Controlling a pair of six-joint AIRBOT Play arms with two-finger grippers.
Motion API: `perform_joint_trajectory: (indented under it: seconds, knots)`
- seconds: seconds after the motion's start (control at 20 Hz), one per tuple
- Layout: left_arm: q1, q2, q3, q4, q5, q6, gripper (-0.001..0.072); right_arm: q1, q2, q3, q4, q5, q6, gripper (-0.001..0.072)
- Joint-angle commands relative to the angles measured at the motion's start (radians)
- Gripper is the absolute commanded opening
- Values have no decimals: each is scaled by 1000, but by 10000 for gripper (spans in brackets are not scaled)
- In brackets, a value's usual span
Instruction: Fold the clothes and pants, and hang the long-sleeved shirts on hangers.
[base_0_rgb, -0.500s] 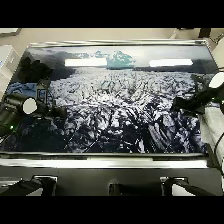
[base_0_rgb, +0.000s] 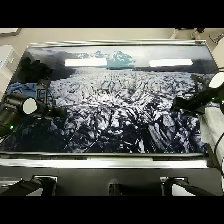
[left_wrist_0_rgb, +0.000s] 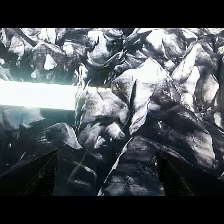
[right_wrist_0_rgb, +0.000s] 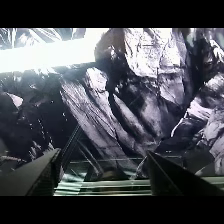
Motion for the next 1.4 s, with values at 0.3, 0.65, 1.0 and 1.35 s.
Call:
perform_joint_trajectory:
  seconds: [0.3,0.65,1.0,1.35]
  knots:
    - [-2,-21,-5,-28,262,-26,710,1,1,0,71,-192,4,613]
    - [352,-209,215,-116,582,-271,714,1,0,-1,35,-307,3,610]
    - [909,-448,261,-789,222,58,718,1,0,-1,39,-304,3,599]
    - [887,-562,167,-945,511,184,717,1,0,-1,74,-298,4,600]
